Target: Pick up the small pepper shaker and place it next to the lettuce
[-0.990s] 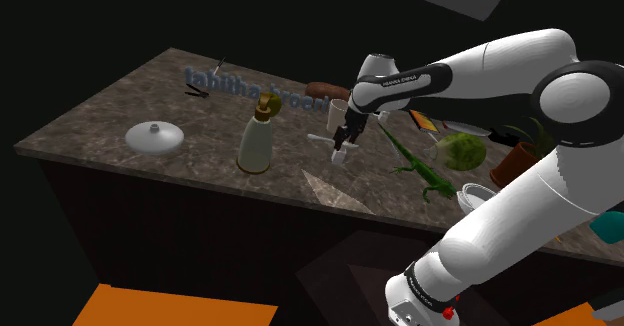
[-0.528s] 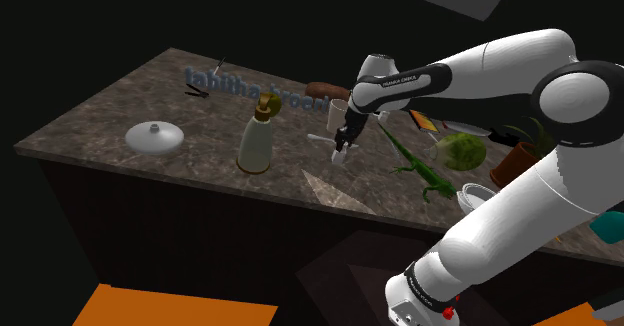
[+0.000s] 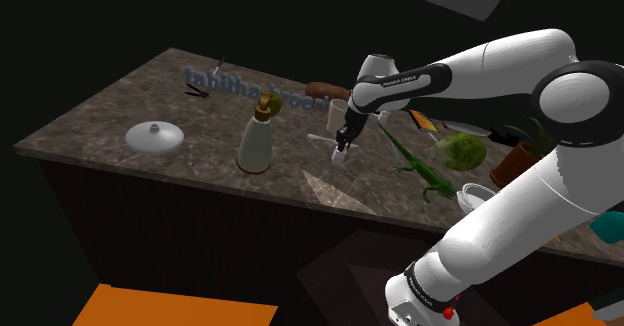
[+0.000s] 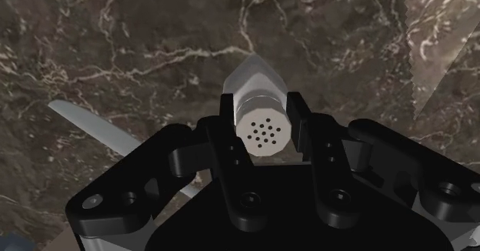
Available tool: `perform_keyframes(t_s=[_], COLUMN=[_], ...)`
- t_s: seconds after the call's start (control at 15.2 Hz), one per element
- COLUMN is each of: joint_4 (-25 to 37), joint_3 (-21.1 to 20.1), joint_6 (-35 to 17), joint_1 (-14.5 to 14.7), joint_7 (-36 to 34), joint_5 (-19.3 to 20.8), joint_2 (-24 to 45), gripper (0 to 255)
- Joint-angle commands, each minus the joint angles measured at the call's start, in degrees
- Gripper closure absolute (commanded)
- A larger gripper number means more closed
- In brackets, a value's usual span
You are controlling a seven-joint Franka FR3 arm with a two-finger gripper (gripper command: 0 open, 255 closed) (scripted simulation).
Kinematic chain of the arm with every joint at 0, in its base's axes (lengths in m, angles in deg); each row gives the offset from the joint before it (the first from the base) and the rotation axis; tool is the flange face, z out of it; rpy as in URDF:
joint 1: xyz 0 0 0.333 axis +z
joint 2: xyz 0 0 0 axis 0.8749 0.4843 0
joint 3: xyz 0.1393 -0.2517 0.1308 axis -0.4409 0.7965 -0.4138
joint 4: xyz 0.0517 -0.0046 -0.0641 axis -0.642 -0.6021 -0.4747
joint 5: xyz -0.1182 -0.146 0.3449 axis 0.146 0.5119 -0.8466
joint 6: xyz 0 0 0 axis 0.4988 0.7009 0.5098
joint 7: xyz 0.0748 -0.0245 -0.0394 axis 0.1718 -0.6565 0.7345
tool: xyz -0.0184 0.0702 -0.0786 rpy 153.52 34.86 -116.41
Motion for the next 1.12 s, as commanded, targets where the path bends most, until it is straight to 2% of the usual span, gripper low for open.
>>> perform_keyframes(t_s=[0.0,1.06], joint_4=[-0.01,7.01], joint_3=[0.00,-0.25], joint_6=[-0.02,12.63], joint_1=[0.00,0.06], joint_7=[-0.01,0.00], joint_5=[0.00,0.21], joint_2=[0.02,-5.62], gripper=[255,255])
